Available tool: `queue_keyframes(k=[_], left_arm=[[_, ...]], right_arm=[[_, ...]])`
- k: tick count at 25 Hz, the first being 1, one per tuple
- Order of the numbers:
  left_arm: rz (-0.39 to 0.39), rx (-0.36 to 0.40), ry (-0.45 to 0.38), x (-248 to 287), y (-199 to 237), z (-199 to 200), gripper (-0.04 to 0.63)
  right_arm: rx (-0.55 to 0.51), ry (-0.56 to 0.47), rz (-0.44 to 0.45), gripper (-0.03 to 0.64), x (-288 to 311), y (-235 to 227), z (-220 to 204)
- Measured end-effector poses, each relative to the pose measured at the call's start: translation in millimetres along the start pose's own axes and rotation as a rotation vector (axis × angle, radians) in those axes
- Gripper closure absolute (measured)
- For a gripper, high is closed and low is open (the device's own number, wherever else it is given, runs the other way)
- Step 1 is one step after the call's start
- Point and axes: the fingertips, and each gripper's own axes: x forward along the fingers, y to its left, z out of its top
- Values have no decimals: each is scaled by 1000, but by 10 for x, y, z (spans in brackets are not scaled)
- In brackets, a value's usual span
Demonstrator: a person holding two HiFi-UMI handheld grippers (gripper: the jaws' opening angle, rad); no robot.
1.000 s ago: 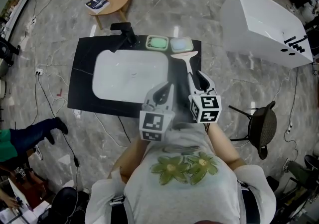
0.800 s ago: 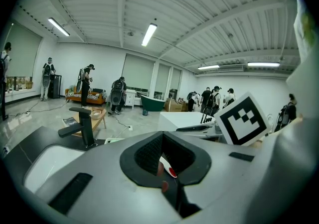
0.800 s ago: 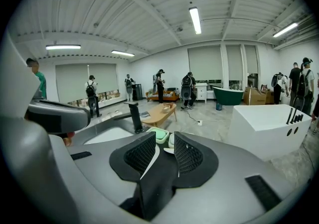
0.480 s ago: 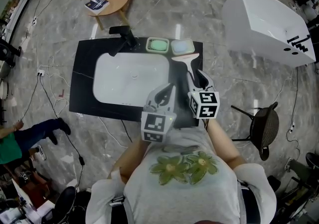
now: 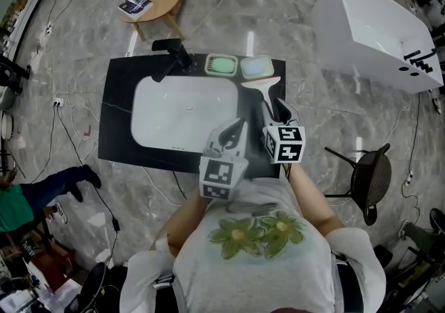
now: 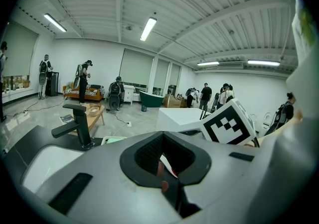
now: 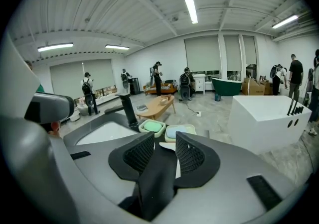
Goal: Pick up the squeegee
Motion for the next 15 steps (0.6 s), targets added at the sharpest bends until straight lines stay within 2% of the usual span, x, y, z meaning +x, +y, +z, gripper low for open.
queue_keyframes(k=[15], left_arm=[[0,-13,27,89,93,-43,586]], right_arm=[[-35,111,-15,505,383,-108,-366]])
